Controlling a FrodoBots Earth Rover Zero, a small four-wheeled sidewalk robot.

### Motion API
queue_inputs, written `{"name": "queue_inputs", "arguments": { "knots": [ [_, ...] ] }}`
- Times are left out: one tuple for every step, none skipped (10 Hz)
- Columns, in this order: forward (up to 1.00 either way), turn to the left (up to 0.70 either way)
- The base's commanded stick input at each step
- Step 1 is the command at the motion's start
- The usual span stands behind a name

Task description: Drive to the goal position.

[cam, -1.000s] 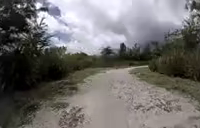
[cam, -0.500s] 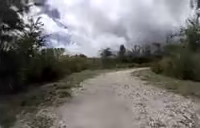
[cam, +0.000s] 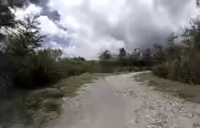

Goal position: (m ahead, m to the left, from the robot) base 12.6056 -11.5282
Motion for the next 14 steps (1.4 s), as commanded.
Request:
{"name": "queue_inputs", "arguments": {
  "knots": [
    [0.85, 0.0],
    [0.85, 0.0],
    [0.85, 0.0],
    [0.85, 0.0],
    [0.85, 0.0],
    [0.85, 0.0],
    [0.85, -0.07],
    [0.85, -0.21],
    [0.85, -0.34],
    [0.85, -0.28],
    [0.85, 0.0],
    [0.85, 0.0],
    [0.85, 0.0],
    [0.85, 0.0]
  ]
}}
